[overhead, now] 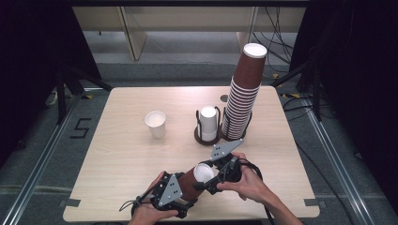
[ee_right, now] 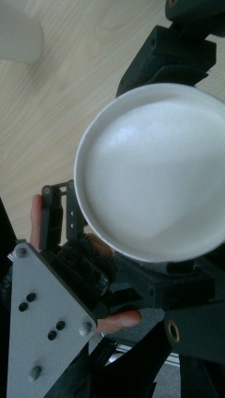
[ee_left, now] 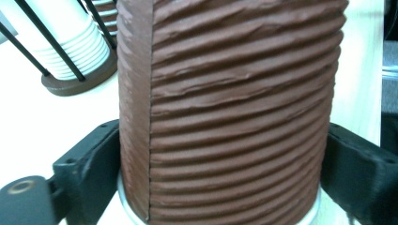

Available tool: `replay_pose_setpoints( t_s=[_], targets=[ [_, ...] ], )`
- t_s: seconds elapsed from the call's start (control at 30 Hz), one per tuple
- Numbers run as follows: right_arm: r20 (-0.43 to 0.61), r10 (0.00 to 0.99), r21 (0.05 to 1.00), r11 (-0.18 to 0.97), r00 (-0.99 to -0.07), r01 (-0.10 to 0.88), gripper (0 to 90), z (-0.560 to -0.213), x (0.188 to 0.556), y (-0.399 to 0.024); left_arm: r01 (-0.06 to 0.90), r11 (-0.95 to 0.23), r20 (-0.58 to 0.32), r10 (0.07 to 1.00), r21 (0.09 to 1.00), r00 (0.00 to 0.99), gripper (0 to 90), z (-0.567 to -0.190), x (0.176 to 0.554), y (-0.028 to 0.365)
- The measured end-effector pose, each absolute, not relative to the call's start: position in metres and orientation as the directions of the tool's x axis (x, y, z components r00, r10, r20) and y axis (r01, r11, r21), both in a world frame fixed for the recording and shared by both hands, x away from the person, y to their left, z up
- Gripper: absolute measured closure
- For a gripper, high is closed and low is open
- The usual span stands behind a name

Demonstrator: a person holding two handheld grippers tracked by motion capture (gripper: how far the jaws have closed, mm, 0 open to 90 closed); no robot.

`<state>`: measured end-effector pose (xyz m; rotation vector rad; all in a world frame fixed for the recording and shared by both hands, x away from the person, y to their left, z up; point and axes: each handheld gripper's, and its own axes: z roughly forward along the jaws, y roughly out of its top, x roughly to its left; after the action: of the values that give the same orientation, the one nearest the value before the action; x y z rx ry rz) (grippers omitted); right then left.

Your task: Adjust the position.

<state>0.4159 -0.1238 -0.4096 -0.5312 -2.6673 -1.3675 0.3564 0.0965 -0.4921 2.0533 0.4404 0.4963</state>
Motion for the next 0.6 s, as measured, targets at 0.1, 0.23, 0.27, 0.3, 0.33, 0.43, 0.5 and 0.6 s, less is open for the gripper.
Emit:
replay_pose_setpoints(
  t_s=[0.1,0.23,0.27,0.3,0.33,0.43,0.5,0.6],
  targets=[
    [0.23,0.265,0.786,0.516,-0.936,0.34,24.0,-0.407,0.417,-0.126,0.112,-0.421,0.145,0.531,0.9,0.835,4.3,-0.493,0.357,0.099],
    [0.279,0.285,0.794,0.468,-0.917,0.387,24.1,-0.404,0.417,-0.131,0.087,-0.319,0.113,0.557,0.944,0.823,4.8,-0.492,0.357,0.105],
    [0.268,0.27,0.812,0.453,-0.925,0.368,24.1,-0.404,0.42,-0.133,0.072,-0.303,0.117,0.562,0.95,0.819,4.6,-0.492,0.357,0.107],
    [0.266,0.274,0.822,0.437,-0.924,0.366,24.1,-0.403,0.421,-0.135,0.065,-0.281,0.11,0.565,0.957,0.818,4.4,-0.492,0.357,0.107],
    [0.289,0.27,0.819,0.426,-0.919,0.383,24.1,-0.402,0.421,-0.136,0.058,-0.278,0.115,0.565,0.959,0.817,4.4,-0.491,0.357,0.108],
    [0.297,0.274,0.83,0.399,-0.915,0.389,24.1,-0.4,0.421,-0.139,0.053,-0.244,0.099,0.571,0.968,0.815,4.2,-0.491,0.357,0.109],
    [0.297,0.277,0.833,0.393,-0.914,0.39,24.2,-0.401,0.422,-0.14,0.048,-0.23,0.095,0.573,0.972,0.814,4.0,-0.492,0.357,0.11],
    [0.324,0.28,0.833,0.367,-0.904,0.413,24.2,-0.404,0.423,-0.142,0.045,-0.219,0.091,0.574,0.975,0.814,3.9,-0.493,0.358,0.111]
  ],
)
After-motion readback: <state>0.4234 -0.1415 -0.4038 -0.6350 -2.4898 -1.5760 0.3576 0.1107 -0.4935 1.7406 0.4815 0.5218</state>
